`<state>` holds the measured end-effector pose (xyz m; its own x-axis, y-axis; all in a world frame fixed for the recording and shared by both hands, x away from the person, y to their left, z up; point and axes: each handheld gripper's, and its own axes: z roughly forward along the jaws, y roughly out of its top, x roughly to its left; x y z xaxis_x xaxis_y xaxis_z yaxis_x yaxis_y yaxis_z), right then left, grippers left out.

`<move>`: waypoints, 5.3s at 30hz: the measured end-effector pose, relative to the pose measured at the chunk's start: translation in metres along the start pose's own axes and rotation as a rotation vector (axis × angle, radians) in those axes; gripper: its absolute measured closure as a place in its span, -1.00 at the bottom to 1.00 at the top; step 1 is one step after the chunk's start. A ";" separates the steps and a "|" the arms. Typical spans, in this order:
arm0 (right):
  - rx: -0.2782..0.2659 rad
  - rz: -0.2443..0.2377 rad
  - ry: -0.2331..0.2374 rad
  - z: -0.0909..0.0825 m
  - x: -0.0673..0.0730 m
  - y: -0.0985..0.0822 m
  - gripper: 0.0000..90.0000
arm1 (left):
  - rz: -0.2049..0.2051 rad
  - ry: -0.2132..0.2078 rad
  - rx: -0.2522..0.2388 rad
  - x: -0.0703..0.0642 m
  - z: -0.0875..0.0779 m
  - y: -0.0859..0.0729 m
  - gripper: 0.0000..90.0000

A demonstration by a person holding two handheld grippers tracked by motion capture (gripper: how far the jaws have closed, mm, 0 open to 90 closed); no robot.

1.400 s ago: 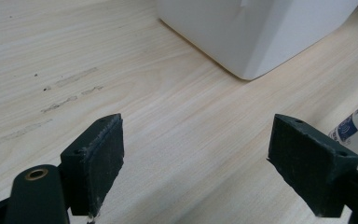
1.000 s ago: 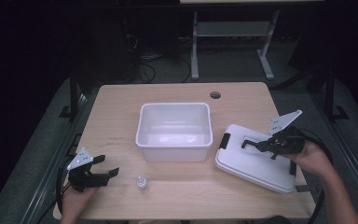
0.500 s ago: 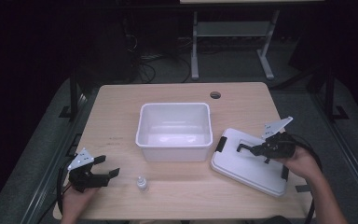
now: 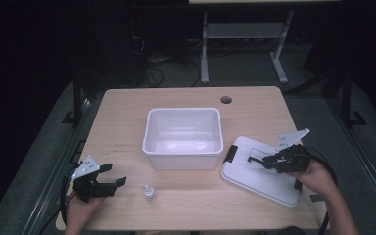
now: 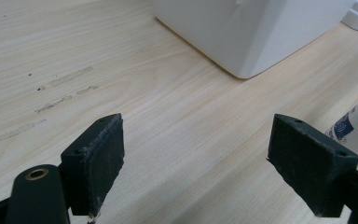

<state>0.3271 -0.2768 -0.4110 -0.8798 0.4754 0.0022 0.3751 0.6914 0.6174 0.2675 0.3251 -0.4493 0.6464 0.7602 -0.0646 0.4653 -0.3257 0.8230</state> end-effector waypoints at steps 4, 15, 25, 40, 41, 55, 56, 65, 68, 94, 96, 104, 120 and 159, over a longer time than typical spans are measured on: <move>0.000 0.010 -0.011 0.001 0.008 -0.001 0.33 | 0.005 -0.005 0.003 -0.001 0.001 0.000 -0.60; -0.077 -0.025 -0.057 -0.008 0.027 0.000 0.18 | 0.010 -0.011 0.003 -0.002 0.001 0.000 -0.60; -0.110 -0.072 -0.057 -0.013 0.051 0.000 0.23 | 0.006 -0.029 0.004 -0.003 0.000 0.000 -0.60; -0.103 -0.081 -0.026 0.015 0.069 -0.005 0.00 | 0.073 -0.120 0.046 -0.013 -0.006 0.007 -0.50; -0.100 -0.077 -0.023 0.016 0.069 -0.005 -0.02 | 0.086 -0.127 0.048 -0.014 -0.008 0.007 -0.50; -0.111 -0.055 -0.020 0.018 0.074 -0.011 -0.17 | 0.269 -0.263 0.150 -0.036 -0.021 0.039 -0.45; -0.109 -0.055 -0.023 0.018 0.074 -0.011 -0.17 | 0.281 -0.268 0.161 -0.038 -0.020 0.041 -0.45; -0.117 -0.059 -0.017 0.016 0.075 -0.012 -0.18 | 0.345 -0.314 0.240 -0.053 -0.011 0.050 -0.35; -0.123 -0.058 -0.014 0.016 0.075 -0.013 -0.18 | 0.360 -0.334 0.251 -0.057 -0.007 0.054 -0.35; -0.138 -0.066 -0.003 0.017 0.077 -0.011 -0.21 | 0.459 -0.366 0.435 -0.082 0.036 0.064 -0.08; -0.138 -0.065 -0.002 0.017 0.078 -0.011 -0.21 | 0.461 -0.367 0.443 -0.083 0.038 0.064 -0.04; -0.141 -0.068 -0.002 0.016 0.077 -0.012 -0.22 | 0.472 -0.367 0.475 -0.085 0.046 0.065 0.03; -0.132 -0.069 -0.013 0.018 0.077 -0.013 -0.25 | 0.472 -0.376 0.513 -0.084 0.053 0.065 0.22; -0.119 -0.072 -0.018 0.019 0.076 -0.013 -0.25 | 0.513 -0.343 0.465 -0.084 0.024 0.108 0.32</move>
<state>0.2613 -0.2391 -0.4337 -0.8972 0.4377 -0.0588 0.2735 0.6552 0.7042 0.2781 0.2128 -0.3687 0.9656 0.2586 0.0276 0.2141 -0.8505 0.4804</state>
